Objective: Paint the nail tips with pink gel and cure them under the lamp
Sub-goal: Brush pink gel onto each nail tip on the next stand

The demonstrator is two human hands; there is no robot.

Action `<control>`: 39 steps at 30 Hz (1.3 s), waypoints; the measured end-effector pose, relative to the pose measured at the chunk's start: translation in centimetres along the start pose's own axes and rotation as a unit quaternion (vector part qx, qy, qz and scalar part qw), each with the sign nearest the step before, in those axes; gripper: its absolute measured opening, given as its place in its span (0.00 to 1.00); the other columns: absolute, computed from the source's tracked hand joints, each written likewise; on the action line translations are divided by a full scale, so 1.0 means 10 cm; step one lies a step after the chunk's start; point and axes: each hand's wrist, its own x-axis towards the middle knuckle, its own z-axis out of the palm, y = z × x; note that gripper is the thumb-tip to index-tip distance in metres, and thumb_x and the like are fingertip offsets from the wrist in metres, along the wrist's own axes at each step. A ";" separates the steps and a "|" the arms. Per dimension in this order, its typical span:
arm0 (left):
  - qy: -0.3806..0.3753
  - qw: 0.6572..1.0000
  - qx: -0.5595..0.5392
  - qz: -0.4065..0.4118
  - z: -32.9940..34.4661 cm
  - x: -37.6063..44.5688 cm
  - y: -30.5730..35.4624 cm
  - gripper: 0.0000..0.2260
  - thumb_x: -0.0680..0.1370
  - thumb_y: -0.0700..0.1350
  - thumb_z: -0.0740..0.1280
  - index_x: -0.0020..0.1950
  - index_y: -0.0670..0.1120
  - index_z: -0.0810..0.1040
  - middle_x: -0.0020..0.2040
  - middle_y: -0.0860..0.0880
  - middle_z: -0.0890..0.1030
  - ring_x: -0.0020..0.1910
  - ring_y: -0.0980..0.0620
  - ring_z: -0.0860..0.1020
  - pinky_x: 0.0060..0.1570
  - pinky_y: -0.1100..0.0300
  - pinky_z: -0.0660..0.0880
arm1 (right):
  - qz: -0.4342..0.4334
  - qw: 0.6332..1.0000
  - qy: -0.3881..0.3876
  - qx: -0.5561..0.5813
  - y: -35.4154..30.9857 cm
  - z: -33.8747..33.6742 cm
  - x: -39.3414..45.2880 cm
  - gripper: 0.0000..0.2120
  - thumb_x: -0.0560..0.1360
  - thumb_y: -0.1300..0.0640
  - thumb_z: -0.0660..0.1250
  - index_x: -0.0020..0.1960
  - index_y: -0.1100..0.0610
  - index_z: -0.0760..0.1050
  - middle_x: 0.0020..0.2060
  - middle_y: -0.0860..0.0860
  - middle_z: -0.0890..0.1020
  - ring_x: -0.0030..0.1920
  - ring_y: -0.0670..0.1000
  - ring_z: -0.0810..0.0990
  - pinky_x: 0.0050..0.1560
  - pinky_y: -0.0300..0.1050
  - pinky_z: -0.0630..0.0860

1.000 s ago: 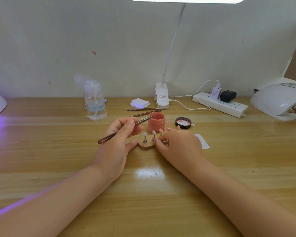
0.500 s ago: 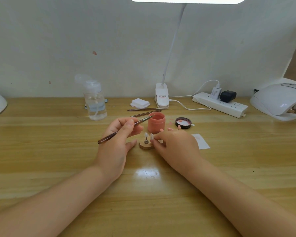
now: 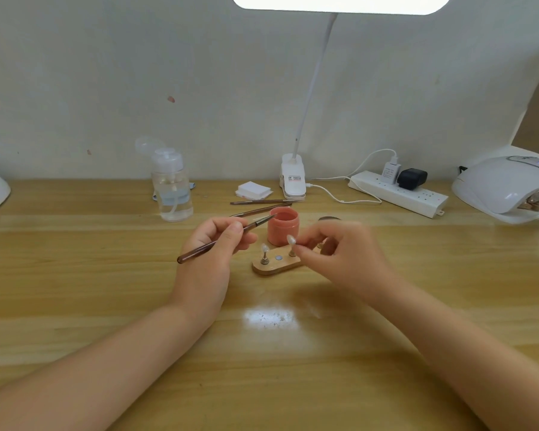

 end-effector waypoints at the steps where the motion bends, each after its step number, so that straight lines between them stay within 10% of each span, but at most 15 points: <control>1: 0.002 1.000 0.007 0.001 0.01 0.00 0.00 0.10 0.81 0.39 0.64 0.45 0.49 0.82 0.40 0.51 0.85 0.45 0.52 0.83 0.51 0.56 0.76 | 0.004 1.000 0.002 0.012 0.04 0.02 -0.03 0.03 0.70 0.56 0.75 0.40 0.49 0.82 0.33 0.44 0.82 0.29 0.42 0.74 0.35 0.34 0.70; 15: -0.014 0.983 0.182 0.005 0.12 0.36 0.32 0.05 0.76 0.44 0.69 0.40 0.50 0.82 0.34 0.54 0.84 0.34 0.59 0.78 0.39 0.62 0.78 | -0.014 1.000 0.016 0.016 0.20 0.10 -0.13 0.06 0.72 0.56 0.72 0.39 0.48 0.77 0.33 0.39 0.79 0.29 0.43 0.73 0.31 0.34 0.68; 20: -0.086 0.934 0.344 -0.049 0.30 0.79 0.55 0.07 0.73 0.42 0.68 0.36 0.46 0.82 0.31 0.54 0.83 0.34 0.53 0.76 0.46 0.51 0.80 | -0.017 0.999 0.020 0.020 0.21 0.13 -0.13 0.09 0.72 0.58 0.72 0.38 0.47 0.75 0.33 0.37 0.78 0.28 0.44 0.70 0.31 0.33 0.67; 25: -0.173 0.877 0.441 -0.075 0.53 1.06 0.63 0.06 0.73 0.41 0.66 0.37 0.45 0.78 0.27 0.53 0.81 0.24 0.62 0.77 0.31 0.63 0.76 | -0.025 0.999 0.024 0.007 0.21 0.14 -0.13 0.10 0.71 0.58 0.71 0.37 0.46 0.73 0.34 0.39 0.78 0.28 0.44 0.71 0.31 0.33 0.67; 39: -0.168 0.876 0.435 -0.128 0.65 1.13 0.52 0.04 0.75 0.41 0.66 0.41 0.43 0.79 0.29 0.50 0.81 0.29 0.54 0.74 0.31 0.62 0.72 | -0.037 0.999 0.025 0.004 0.19 0.14 -0.13 0.10 0.70 0.59 0.70 0.38 0.46 0.73 0.31 0.36 0.77 0.29 0.45 0.71 0.32 0.37 0.70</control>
